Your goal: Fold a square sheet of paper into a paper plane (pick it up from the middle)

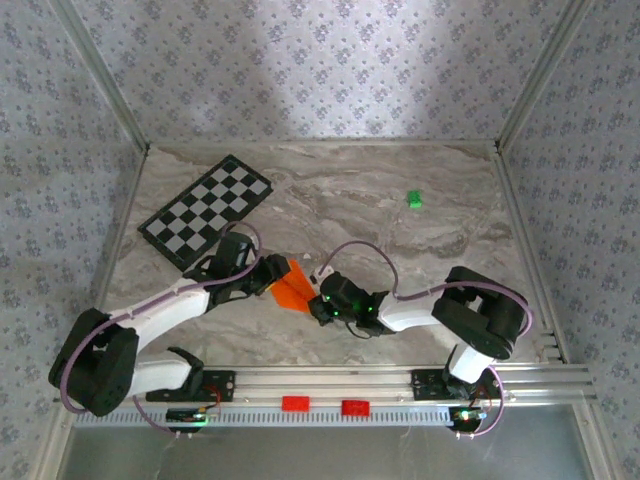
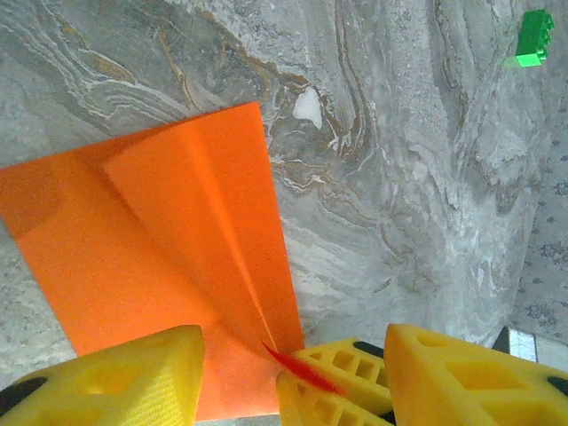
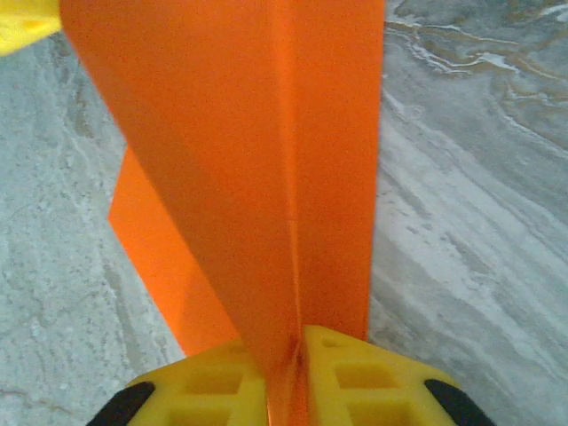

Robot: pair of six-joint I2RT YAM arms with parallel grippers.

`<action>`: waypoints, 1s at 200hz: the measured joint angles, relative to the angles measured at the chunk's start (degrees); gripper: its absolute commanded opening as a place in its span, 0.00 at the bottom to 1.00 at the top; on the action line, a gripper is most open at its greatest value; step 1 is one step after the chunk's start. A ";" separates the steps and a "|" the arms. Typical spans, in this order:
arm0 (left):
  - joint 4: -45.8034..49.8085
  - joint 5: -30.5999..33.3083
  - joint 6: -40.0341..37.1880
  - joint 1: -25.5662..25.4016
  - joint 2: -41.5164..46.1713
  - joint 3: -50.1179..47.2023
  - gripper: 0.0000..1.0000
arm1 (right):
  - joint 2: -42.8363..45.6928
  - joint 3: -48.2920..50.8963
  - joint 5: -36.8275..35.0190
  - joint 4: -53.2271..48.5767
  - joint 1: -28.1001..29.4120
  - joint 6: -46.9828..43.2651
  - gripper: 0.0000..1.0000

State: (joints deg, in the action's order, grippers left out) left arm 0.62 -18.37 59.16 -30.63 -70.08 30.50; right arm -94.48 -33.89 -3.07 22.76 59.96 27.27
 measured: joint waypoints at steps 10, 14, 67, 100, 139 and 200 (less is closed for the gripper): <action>0.15 0.00 -0.09 0.00 0.00 0.00 0.56 | -0.11 -0.11 0.48 0.02 0.00 0.00 0.18; 0.26 0.00 -0.17 0.00 0.00 0.00 0.57 | -0.11 -0.13 0.59 0.04 0.00 0.00 0.18; -0.35 -0.28 -0.11 0.26 -2.80 0.00 0.58 | -0.11 -0.70 0.96 -0.63 0.26 -0.92 0.24; -0.68 -0.59 0.13 0.68 -5.29 0.00 0.47 | -0.11 -1.29 -0.42 -1.46 2.21 -3.76 0.27; -0.59 -1.33 0.24 1.03 -5.90 0.37 0.23 | -0.11 -1.97 -5.51 -3.23 5.44 -8.39 0.29; -0.37 -3.26 -1.09 1.03 -7.52 2.58 0.04 | -0.09 -3.37 -18.34 -4.85 11.23 -18.91 0.36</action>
State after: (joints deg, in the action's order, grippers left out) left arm 0.25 -21.63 58.06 -29.61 -77.60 33.08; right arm -94.56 -37.26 -21.41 17.91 71.20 8.36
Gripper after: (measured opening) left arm 0.048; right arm 0.350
